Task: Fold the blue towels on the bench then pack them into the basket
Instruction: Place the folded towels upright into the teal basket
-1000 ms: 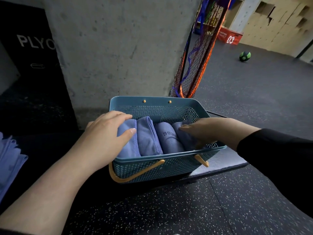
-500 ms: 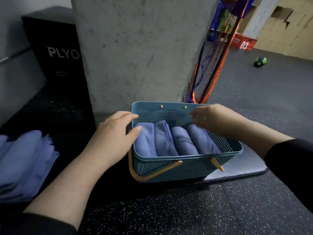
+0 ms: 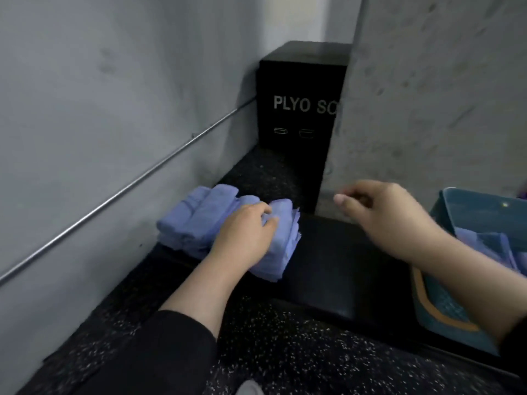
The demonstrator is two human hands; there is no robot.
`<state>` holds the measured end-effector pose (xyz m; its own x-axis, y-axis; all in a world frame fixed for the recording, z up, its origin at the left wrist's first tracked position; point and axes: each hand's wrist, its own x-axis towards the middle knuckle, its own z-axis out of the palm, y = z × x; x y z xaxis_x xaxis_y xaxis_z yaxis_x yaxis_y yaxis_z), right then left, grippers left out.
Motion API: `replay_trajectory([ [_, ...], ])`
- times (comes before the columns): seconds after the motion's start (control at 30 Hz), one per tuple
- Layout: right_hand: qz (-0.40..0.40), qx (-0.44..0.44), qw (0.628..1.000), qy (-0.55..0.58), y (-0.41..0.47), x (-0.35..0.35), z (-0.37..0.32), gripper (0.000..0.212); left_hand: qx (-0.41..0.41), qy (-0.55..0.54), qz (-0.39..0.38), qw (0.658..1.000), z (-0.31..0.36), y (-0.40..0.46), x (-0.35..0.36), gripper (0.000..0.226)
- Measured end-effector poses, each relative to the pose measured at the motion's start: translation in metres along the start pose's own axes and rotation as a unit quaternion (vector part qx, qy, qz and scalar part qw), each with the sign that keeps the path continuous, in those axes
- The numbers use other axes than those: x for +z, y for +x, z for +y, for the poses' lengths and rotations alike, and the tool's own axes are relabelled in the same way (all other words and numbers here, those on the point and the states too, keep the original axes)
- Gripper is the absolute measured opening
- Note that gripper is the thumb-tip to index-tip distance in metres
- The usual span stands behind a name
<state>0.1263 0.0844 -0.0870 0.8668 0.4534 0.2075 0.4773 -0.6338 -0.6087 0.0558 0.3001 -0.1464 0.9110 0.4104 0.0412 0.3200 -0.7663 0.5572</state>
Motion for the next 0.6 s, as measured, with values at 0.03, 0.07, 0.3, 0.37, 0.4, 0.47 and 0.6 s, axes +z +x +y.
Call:
replay_trajectory([
  [0.03, -0.012, 0.011, 1.0, 0.012, 0.006, 0.021, -0.003, 0.017, -0.015, -0.019, 0.013, 1.0, -0.013, 0.0, -0.006, 0.021],
  [0.07, -0.026, 0.027, 0.999, 0.022, 0.012, 0.041, -0.004, 0.013, -0.028, -0.035, 0.021, 0.999, -0.024, 0.001, -0.009, 0.022],
  [0.3, -0.122, 0.258, 0.943, 0.173, 0.027, 0.144, 0.004, 0.044, 0.006, 0.021, -0.06, 0.998, -0.039, -0.003, 0.0, 0.024],
  [0.37, -0.131, 0.33, 0.902, 0.247, 0.029, 0.162, 0.009, 0.059, 0.027, 0.055, -0.091, 0.994, -0.035, -0.003, 0.006, 0.022],
  [0.4, -0.134, 0.361, 0.878, 0.285, 0.03, 0.169, 0.012, 0.066, 0.032, 0.067, -0.105, 0.992, -0.034, -0.003, 0.01, 0.023],
  [0.47, -0.122, 0.395, 0.849, 0.329, 0.032, 0.175, 0.015, 0.07, 0.032, 0.086, -0.123, 0.988, -0.031, -0.003, 0.016, 0.029],
  [0.6, -0.093, 0.425, 0.825, 0.36, 0.039, 0.178, 0.018, 0.071, 0.03, 0.102, -0.15, 0.983, -0.033, -0.002, 0.028, 0.031],
])
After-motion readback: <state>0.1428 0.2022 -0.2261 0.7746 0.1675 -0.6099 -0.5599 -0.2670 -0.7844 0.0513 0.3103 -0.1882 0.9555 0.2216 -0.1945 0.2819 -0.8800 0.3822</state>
